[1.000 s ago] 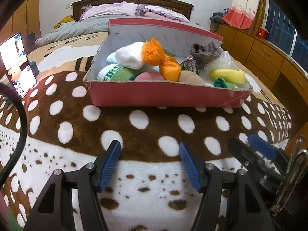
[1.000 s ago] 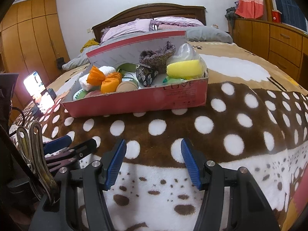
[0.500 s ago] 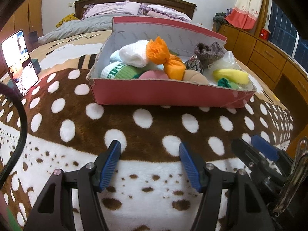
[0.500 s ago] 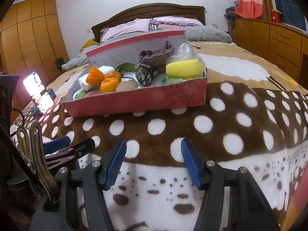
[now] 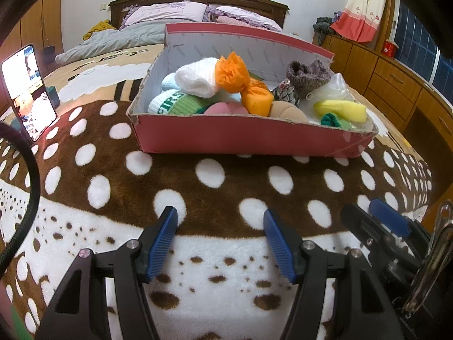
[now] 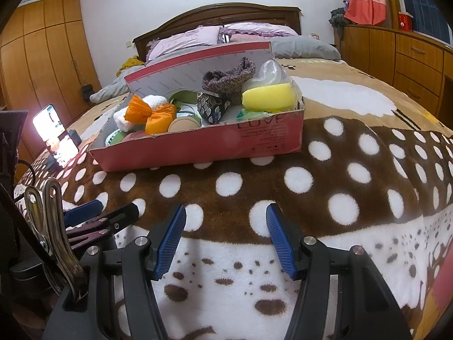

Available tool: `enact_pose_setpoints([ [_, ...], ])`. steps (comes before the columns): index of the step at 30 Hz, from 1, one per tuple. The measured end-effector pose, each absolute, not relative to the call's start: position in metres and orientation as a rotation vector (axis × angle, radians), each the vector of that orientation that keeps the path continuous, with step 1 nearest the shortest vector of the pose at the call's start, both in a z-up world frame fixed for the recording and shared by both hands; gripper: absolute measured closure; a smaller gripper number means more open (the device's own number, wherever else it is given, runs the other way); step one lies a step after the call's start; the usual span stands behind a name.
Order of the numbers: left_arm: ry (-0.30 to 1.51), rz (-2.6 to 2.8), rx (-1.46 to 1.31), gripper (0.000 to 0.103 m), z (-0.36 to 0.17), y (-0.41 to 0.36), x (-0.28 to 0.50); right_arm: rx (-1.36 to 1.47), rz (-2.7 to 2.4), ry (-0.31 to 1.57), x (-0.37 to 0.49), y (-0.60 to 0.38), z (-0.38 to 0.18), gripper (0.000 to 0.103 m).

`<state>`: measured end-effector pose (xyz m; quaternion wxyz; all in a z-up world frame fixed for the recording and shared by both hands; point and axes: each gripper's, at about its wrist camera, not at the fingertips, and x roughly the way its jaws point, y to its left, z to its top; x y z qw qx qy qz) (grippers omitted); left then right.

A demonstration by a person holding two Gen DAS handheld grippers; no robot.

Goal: Organize soft objects

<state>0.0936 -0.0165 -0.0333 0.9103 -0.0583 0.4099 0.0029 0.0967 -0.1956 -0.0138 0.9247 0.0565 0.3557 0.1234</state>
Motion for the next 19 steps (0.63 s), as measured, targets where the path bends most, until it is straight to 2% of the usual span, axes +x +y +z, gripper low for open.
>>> enact_pose_setpoints([
  [19, 0.857, 0.008, -0.105, 0.036, -0.0379, -0.0184, 0.0966, 0.124, 0.251, 0.745, 0.0992, -0.1947, -0.0179, 0.043],
])
